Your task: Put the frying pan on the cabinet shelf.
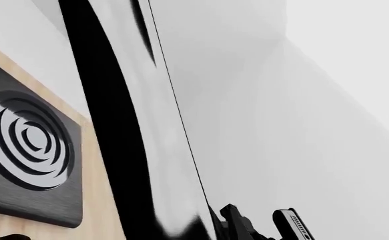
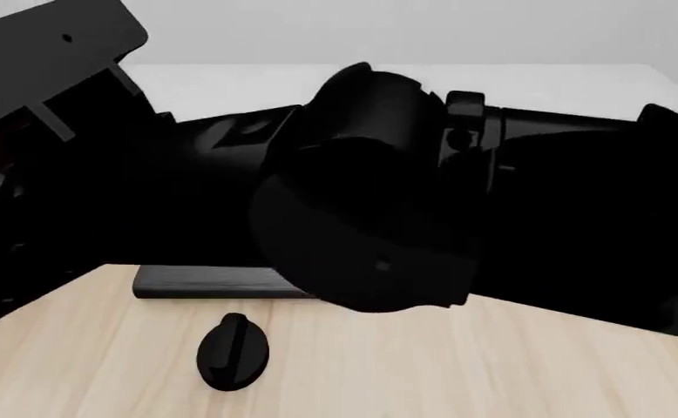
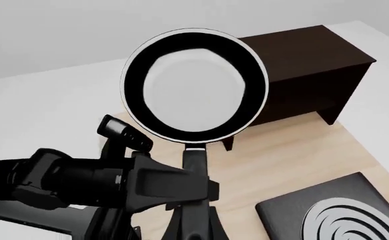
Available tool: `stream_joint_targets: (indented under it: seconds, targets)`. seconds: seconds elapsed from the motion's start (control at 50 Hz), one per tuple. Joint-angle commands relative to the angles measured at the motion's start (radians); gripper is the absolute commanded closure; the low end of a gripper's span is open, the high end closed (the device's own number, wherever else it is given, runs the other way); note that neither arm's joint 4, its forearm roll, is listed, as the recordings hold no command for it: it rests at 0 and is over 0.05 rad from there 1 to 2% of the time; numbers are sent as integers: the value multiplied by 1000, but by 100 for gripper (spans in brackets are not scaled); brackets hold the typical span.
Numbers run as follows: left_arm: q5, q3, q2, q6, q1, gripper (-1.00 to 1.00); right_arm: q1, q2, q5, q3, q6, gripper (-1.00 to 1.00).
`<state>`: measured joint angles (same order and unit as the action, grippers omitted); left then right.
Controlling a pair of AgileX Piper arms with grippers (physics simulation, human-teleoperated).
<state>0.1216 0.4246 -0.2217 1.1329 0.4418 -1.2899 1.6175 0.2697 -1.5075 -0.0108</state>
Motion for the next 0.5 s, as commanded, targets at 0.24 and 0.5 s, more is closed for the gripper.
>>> stream_joint_targets:
  seconds: [0.24,0.5]
  targets:
    - [-9,-30,-9,10,1,-100,-54,-23,-17,-23,-7,100]
    - [-19,-43,-8,15,-2,-100,-68,-31,-25,-12,-12,100]
